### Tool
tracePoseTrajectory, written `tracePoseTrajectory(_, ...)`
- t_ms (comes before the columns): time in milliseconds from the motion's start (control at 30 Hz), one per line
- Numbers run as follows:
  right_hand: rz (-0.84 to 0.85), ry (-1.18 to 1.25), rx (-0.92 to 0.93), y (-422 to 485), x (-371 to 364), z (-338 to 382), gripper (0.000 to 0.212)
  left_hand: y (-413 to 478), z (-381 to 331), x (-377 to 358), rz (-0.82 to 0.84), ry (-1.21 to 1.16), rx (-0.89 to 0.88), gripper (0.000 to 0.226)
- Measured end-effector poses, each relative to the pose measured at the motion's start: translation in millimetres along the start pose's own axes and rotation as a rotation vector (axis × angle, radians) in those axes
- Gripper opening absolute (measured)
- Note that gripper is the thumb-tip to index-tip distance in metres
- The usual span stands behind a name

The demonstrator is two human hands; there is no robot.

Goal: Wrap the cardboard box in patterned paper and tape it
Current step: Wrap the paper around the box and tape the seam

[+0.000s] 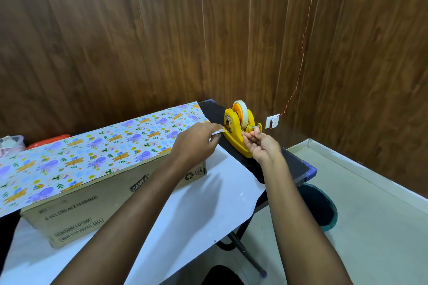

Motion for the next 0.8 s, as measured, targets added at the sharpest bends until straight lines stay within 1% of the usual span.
tracePoseTrajectory(133,-0.010,0.177,-0.056,-8,-6,3,0.021,-8,5,13,-0.015,0.023,0.042,0.035)
tracePoseTrajectory(200,-0.045,0.181,-0.034,-11,-8,4,0.021,-12,7,17,-0.023,0.041,0.050,0.036)
tracePoseTrajectory(267,-0.111,0.013,0.043,-12,-8,2,0.025,-16,8,20,-0.030,0.052,0.055,0.035)
tracePoseTrajectory(400,-0.282,-0.517,0.280,-8,0,-2,0.026,-19,9,23,-0.042,0.048,0.050,0.037)
tracePoseTrajectory(467,-0.303,-0.648,0.363,-6,4,-1,0.024,-19,9,24,-0.045,0.048,0.043,0.037)
tracePoseTrajectory(600,-0.326,-0.837,0.472,-3,9,-4,0.029,-19,8,23,-0.055,0.046,0.037,0.036)
tracePoseTrajectory(633,-0.320,-0.847,0.481,-4,11,-5,0.030,-19,8,23,-0.056,0.050,0.034,0.036)
tracePoseTrajectory(733,-0.265,-0.779,0.426,-7,12,0,0.029,-20,11,22,-0.044,0.071,0.036,0.037)
tracePoseTrajectory(800,-0.194,-0.735,0.384,-15,6,4,0.026,-23,18,26,-0.044,0.078,0.054,0.036)
Point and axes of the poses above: each hand's wrist, its own y-axis towards the middle knuckle, its own x-axis out of the back of the hand, z = x × y, the point moved 3 cm from there along y, towards the middle knuckle, and after that the axes turned 14 degrees about -y, right-handed, at the moved point
